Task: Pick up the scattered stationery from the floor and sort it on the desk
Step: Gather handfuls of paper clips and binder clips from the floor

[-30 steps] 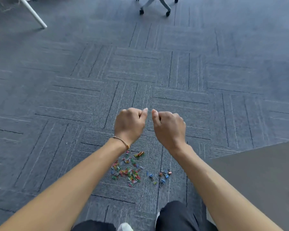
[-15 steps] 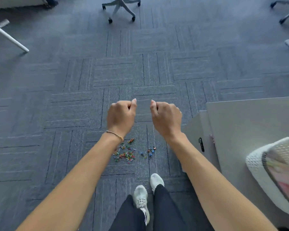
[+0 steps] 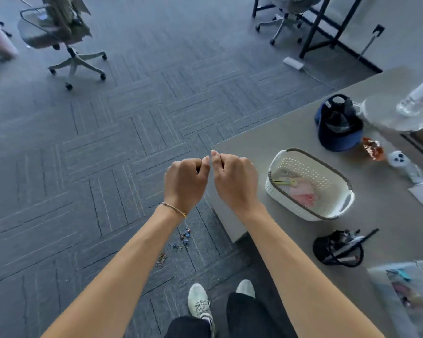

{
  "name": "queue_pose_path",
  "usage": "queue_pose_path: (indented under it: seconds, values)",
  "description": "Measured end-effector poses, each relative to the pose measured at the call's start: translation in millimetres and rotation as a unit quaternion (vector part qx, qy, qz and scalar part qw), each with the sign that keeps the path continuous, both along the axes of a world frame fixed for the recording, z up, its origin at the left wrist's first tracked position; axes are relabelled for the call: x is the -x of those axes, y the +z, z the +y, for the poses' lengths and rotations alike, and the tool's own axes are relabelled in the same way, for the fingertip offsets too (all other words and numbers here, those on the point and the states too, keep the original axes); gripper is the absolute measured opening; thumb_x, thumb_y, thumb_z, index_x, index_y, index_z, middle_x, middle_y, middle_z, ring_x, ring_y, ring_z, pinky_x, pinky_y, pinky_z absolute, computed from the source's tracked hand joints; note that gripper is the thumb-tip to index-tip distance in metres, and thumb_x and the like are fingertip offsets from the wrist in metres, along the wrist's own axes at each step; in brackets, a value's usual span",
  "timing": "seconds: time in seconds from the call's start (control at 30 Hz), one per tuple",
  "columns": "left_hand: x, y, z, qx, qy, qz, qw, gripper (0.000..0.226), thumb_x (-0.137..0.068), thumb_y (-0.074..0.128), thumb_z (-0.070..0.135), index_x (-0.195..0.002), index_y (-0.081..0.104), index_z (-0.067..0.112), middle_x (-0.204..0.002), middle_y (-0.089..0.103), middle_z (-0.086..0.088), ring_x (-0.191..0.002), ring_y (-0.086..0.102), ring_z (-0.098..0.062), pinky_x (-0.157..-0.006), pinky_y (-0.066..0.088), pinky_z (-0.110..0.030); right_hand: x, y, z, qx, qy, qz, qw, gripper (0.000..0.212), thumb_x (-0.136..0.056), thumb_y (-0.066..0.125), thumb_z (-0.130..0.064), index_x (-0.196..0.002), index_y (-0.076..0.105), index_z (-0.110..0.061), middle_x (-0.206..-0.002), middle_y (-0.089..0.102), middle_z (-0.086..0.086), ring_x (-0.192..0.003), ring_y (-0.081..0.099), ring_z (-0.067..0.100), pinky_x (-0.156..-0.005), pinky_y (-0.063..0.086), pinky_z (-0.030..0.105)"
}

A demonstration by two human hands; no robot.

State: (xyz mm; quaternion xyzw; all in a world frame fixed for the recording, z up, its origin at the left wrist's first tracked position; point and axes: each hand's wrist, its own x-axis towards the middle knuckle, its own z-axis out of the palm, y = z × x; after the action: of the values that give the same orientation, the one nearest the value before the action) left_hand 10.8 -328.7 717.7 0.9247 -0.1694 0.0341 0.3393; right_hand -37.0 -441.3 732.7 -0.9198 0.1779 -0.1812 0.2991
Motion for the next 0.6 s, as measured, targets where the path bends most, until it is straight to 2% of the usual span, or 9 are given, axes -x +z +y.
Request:
queue_pose_path:
  seconds: [0.07,0.13,0.2,0.3,0.47,0.53,0.6]
  values:
    - [17,6,-29,0.000,-0.031,0.000,1.000,0.062,-0.100,0.050,0.036,-0.046,0.028,0.016,-0.038,0.025,0.002,-0.039,0.028,-0.014,-0.047,0.017,-0.029,25,6,-24,0.011,-0.031,-0.007,0.999,0.053,-0.103,0.035,-0.045,-0.079,0.072,-0.016,-0.065,0.069,0.004,-0.064,0.063,0.029,-0.056,0.044,0.036]
    - [37,13,-61,-0.002,-0.065,-0.004,0.998,0.062,-0.100,0.048,0.038,-0.046,0.027,0.015,-0.039,0.024,0.000,-0.040,0.027,-0.014,-0.048,0.018,-0.030,51,13,-52,0.015,-0.063,-0.017,0.998,0.056,-0.103,0.033,-0.046,-0.079,0.073,-0.016,-0.064,0.069,0.004,-0.062,0.063,0.027,-0.056,0.047,0.038]
    - [59,20,-91,-0.011,-0.096,-0.008,0.995,0.062,-0.100,0.048,0.038,-0.046,0.028,0.014,-0.039,0.024,-0.001,-0.042,0.029,-0.019,-0.049,0.018,-0.031,79,20,-81,0.023,-0.091,-0.028,0.995,0.053,-0.103,0.038,-0.043,-0.075,0.072,-0.015,-0.064,0.070,0.005,-0.061,0.063,0.026,-0.055,0.044,0.036]
    - [96,30,-134,-0.019,-0.129,-0.018,0.991,0.064,-0.101,0.051,0.036,-0.044,0.026,0.019,-0.039,0.026,0.000,-0.045,0.031,-0.024,-0.049,0.018,-0.032,121,28,-120,0.037,-0.123,-0.036,0.991,0.048,-0.103,0.042,-0.038,-0.070,0.067,-0.015,-0.063,0.069,0.006,-0.059,0.062,0.026,-0.053,0.032,0.034]
    - [159,34,-206,-0.009,-0.202,-0.016,0.979,0.062,-0.100,0.045,0.038,-0.043,0.033,0.017,-0.039,0.036,0.003,-0.040,0.034,-0.011,-0.046,0.022,-0.030,187,25,-183,0.060,-0.186,-0.031,0.980,0.054,-0.102,0.035,-0.045,-0.072,0.068,-0.016,-0.062,0.068,0.002,-0.059,0.063,0.025,-0.054,0.048,0.037]
    - [182,32,-233,-0.002,-0.236,-0.018,0.971,0.060,-0.098,0.039,0.041,-0.044,0.039,0.015,-0.040,0.043,0.003,-0.040,0.038,-0.013,-0.046,0.025,-0.030,215,23,-204,0.067,-0.213,-0.041,0.974,0.051,-0.102,0.039,-0.043,-0.068,0.064,-0.016,-0.060,0.066,0.004,-0.057,0.062,0.028,-0.051,0.045,0.036]
    - [207,32,-259,0.003,-0.268,-0.022,0.963,0.057,-0.096,0.038,0.038,-0.043,0.034,0.017,-0.037,0.035,0.005,-0.039,0.030,-0.012,-0.044,0.021,-0.030,243,23,-223,0.074,-0.238,-0.055,0.967,0.047,-0.102,0.043,-0.040,-0.065,0.060,-0.016,-0.058,0.064,0.005,-0.054,0.060,0.029,-0.048,0.040,0.033]
